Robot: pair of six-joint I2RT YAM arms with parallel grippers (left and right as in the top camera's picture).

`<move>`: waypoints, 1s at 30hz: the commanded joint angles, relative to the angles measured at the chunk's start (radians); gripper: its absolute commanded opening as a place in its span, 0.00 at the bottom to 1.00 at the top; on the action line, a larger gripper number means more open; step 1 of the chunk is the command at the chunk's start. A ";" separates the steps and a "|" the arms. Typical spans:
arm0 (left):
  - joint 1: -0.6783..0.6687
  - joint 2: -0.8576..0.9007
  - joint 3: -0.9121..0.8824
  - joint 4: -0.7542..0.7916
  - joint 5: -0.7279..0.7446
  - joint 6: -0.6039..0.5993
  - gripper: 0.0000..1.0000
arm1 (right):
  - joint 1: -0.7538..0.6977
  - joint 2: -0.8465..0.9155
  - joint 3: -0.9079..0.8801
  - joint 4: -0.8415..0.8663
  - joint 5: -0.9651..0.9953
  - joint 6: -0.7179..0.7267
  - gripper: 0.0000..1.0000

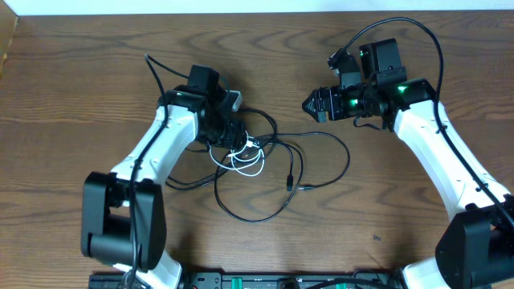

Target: Untangle cables

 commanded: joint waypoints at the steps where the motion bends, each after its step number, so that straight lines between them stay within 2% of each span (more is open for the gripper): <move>1: 0.000 0.072 -0.009 0.041 -0.012 -0.042 0.49 | -0.003 0.002 0.003 0.000 0.002 0.007 0.84; 5: 0.000 0.108 -0.009 0.076 -0.012 -0.056 0.46 | -0.003 0.002 0.003 -0.001 0.005 0.007 0.84; 23: -0.058 0.135 -0.026 0.074 -0.016 -0.059 0.47 | -0.003 0.002 0.003 0.007 0.005 0.007 0.84; 30: -0.061 0.162 -0.026 0.084 -0.020 -0.064 0.38 | -0.003 0.002 0.003 0.006 0.005 0.007 0.84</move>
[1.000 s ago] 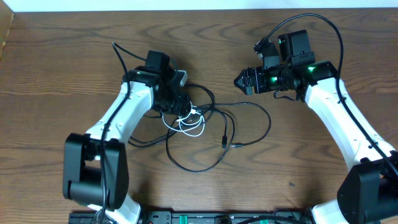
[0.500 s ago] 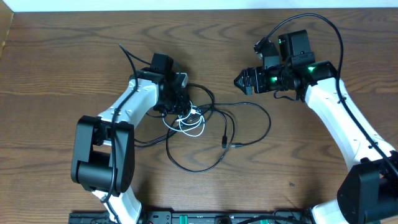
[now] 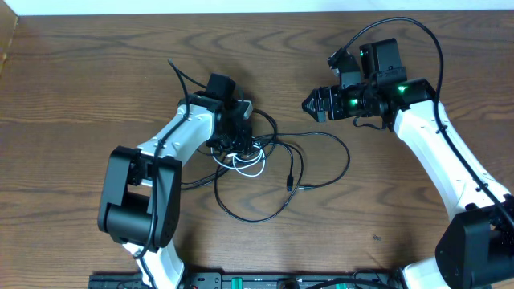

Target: Untangle cables

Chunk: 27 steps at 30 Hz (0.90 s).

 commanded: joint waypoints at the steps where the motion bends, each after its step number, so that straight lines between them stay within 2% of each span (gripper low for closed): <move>1: -0.001 0.039 -0.008 0.006 -0.014 -0.010 0.33 | -0.003 0.002 0.003 0.002 0.004 0.007 0.84; 4: -0.001 0.033 -0.001 0.005 -0.014 -0.013 0.26 | -0.001 0.002 0.003 0.003 0.004 0.008 0.84; 10: -0.002 -0.039 0.092 -0.042 -0.013 -0.051 0.21 | -0.001 0.002 0.003 0.011 0.004 0.008 0.85; 14: -0.002 -0.162 0.179 -0.077 0.006 -0.089 0.09 | -0.001 0.002 0.003 0.012 0.004 0.008 0.85; 18: -0.001 -0.308 0.212 -0.042 0.006 -0.154 0.08 | -0.001 0.002 0.003 0.018 0.003 0.008 0.85; 23: -0.001 -0.486 0.212 0.040 -0.001 -0.167 0.08 | 0.006 0.002 0.003 0.032 -0.004 0.008 0.86; 27: -0.002 -0.543 0.212 0.034 -0.113 -0.169 0.08 | 0.019 0.002 0.003 0.039 -0.004 0.007 0.86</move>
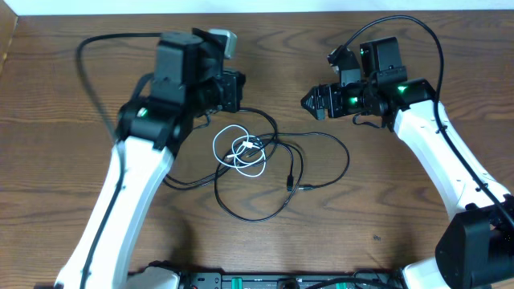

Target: Untangle cables

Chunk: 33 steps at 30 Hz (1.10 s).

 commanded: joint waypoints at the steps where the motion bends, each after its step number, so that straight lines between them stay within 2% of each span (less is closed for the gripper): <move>1: -0.002 -0.024 0.009 -0.026 -0.127 -0.017 0.10 | 0.016 0.002 0.003 0.003 -0.003 0.007 0.86; 3: -0.002 -0.002 0.005 -0.054 -0.171 -0.017 0.16 | 0.020 0.002 0.003 0.003 -0.002 0.007 0.86; 4: -0.002 0.037 0.005 -0.082 -0.172 -0.017 0.26 | 0.021 0.002 0.003 0.002 0.001 0.007 0.86; 7: -0.002 0.118 0.005 -0.113 -0.173 -0.032 0.40 | 0.020 0.002 0.003 -0.003 0.020 0.014 0.83; 11: -0.003 0.241 0.005 -0.117 -0.172 -0.112 0.47 | 0.020 0.002 0.003 -0.013 0.095 0.077 0.83; 20: -0.005 0.489 0.005 -0.083 -0.168 -0.187 0.48 | 0.020 0.002 0.003 -0.025 0.173 0.120 0.84; 33: -0.065 0.672 0.005 -0.069 -0.203 -0.276 0.47 | 0.020 0.002 0.003 -0.026 0.177 0.120 0.86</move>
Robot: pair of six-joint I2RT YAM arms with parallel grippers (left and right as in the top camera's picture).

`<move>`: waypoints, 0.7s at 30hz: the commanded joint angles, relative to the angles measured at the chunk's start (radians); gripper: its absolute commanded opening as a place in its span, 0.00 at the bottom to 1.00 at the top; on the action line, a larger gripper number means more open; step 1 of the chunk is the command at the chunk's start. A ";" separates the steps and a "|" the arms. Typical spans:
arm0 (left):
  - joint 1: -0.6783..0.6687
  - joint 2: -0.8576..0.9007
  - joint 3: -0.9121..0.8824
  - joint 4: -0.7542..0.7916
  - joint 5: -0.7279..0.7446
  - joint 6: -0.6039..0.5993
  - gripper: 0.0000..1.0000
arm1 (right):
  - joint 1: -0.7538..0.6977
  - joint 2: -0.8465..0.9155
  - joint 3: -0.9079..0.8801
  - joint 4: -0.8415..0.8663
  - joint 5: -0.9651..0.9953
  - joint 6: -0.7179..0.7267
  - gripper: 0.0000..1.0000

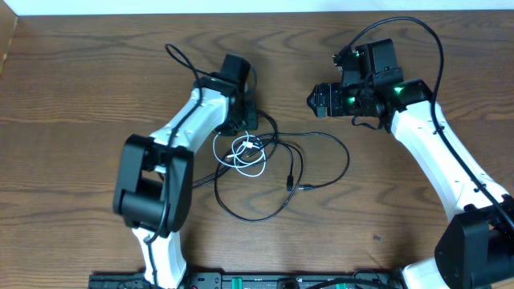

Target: Untangle cables

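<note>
A tangle of cables lies mid-table: a long black cable (283, 186) in wide loops and a thin white cable (243, 154) coiled at the loops' left side. My left gripper (246, 120) is low at the tangle's upper left edge, right over a black strand; the overhead view hides its fingers. My right gripper (315, 101) hangs up and to the right of the tangle, apart from it, pointing left with nothing seen in it.
The brown wooden table (72, 96) has a pale edge along the far side. The left arm's body (152, 189) stands left of the tangle, with its own black lead (181, 64) arching behind the wrist. A dark rail runs along the near edge.
My left arm, which was raised high above the table with its gripper off the tangle, is now down at the tangle's upper left. The right gripper shifted slightly right and turned. The cables lie unchanged.
My left gripper was at the tangle's upper left by the white coil, then a little further right on it, then lifted well above the table without any cable, and now is low at the tangle again. The cable layout looks the same throughout.
</note>
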 commanded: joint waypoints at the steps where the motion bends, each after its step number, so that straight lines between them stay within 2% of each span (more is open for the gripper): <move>1: -0.018 0.052 0.000 0.000 -0.025 -0.043 0.46 | 0.004 0.002 0.003 -0.003 0.012 0.009 0.86; 3: -0.026 0.069 0.000 0.000 -0.025 -0.043 0.42 | 0.004 0.002 0.003 -0.003 0.012 0.009 0.86; 8: -0.039 0.087 0.000 0.000 -0.044 -0.066 0.41 | 0.004 0.002 0.003 -0.005 0.012 0.009 0.86; 10: -0.039 0.087 0.000 0.000 -0.063 -0.076 0.37 | 0.004 0.002 0.003 -0.007 0.012 0.009 0.86; 11: -0.039 0.087 0.000 0.000 -0.076 -0.077 0.32 | 0.004 0.002 0.003 -0.007 0.012 0.009 0.86; 13: -0.039 0.086 0.000 0.001 -0.109 -0.076 0.11 | 0.004 0.002 0.003 -0.007 0.012 0.009 0.86; 14: -0.039 0.084 0.002 0.000 -0.130 -0.076 0.07 | 0.004 0.002 0.003 -0.006 0.012 0.009 0.86; 21: -0.021 -0.058 0.137 -0.092 -0.143 0.003 0.07 | 0.004 0.002 0.003 0.012 0.011 0.009 0.86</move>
